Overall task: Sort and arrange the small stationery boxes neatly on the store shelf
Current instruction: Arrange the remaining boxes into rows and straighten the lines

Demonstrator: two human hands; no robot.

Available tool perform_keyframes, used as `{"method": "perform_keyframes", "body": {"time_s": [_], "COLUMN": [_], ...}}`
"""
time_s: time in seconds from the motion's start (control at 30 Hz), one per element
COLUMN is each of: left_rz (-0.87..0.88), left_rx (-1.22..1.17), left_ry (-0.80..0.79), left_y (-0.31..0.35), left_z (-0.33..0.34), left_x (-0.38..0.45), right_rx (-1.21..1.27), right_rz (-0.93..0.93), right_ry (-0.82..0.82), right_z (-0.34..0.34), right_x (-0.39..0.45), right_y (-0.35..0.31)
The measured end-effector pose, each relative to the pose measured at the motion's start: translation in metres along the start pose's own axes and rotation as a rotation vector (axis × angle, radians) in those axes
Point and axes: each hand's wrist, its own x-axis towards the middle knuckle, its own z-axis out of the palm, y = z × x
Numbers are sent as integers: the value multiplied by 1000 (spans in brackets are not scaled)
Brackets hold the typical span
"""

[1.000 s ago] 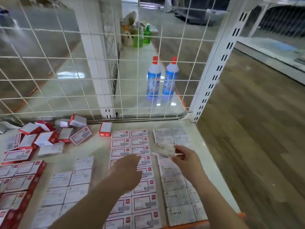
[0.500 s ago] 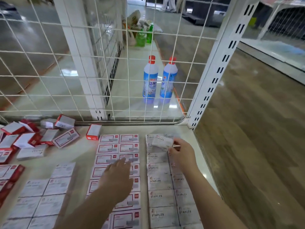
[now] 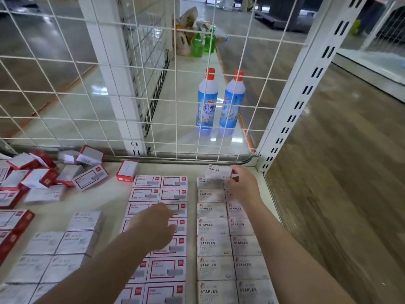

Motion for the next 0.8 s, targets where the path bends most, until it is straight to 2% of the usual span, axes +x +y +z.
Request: {"method": "perform_keyframes", "body": {"time_s": [0.43, 0.7, 0.8], "left_rz": [-39, -60, -65], "left_rx": [-73, -73, -77], "left_ry": [-28, -32, -24], "left_y": [0, 1, 2], "left_z": [-5, 0, 0], "left_x": [5, 3, 3], "right_rx": [-63, -174, -194], "right_rz": [-45, 19, -24], "right_ry": [-93, -162, -170], "right_z": [12, 16, 19], "right_x": [26, 29, 28], "right_y": [-9, -13, -15]}}
